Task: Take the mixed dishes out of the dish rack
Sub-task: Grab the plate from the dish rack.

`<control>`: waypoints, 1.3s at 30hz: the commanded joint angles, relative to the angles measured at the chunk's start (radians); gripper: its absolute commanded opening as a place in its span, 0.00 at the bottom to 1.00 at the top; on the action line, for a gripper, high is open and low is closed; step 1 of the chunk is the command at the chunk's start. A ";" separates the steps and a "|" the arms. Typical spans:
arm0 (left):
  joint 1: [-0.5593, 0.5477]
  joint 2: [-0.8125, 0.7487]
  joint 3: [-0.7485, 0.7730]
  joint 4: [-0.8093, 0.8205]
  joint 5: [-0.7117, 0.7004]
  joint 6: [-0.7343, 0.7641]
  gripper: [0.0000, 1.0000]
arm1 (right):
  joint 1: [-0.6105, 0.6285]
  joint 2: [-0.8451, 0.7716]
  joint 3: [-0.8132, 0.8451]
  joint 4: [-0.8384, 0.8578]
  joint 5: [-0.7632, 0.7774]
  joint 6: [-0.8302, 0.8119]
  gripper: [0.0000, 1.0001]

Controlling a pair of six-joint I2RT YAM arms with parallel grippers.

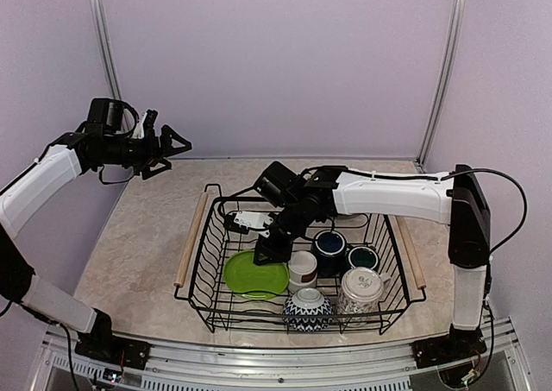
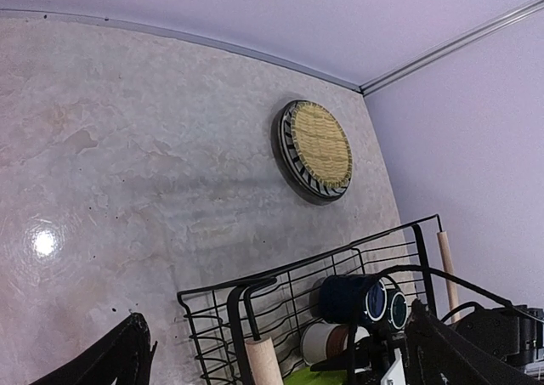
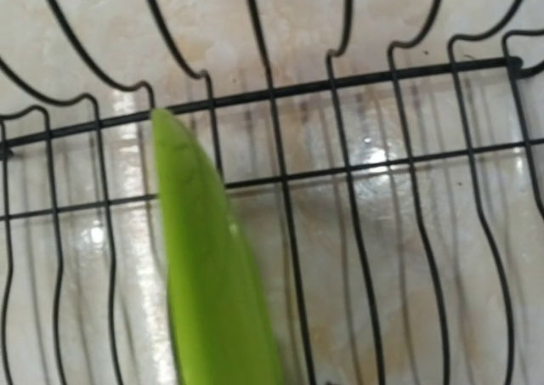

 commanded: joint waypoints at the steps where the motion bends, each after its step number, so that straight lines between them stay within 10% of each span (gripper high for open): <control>1: -0.008 0.009 0.022 -0.014 0.004 0.007 0.99 | 0.019 0.022 0.035 -0.039 -0.016 -0.012 0.21; 13: -0.008 0.015 0.022 -0.015 0.002 0.007 0.99 | 0.032 0.011 0.059 -0.065 -0.007 -0.012 0.00; 39: -0.012 0.022 0.024 -0.020 -0.002 0.009 0.99 | 0.179 -0.147 0.094 0.043 0.552 -0.029 0.00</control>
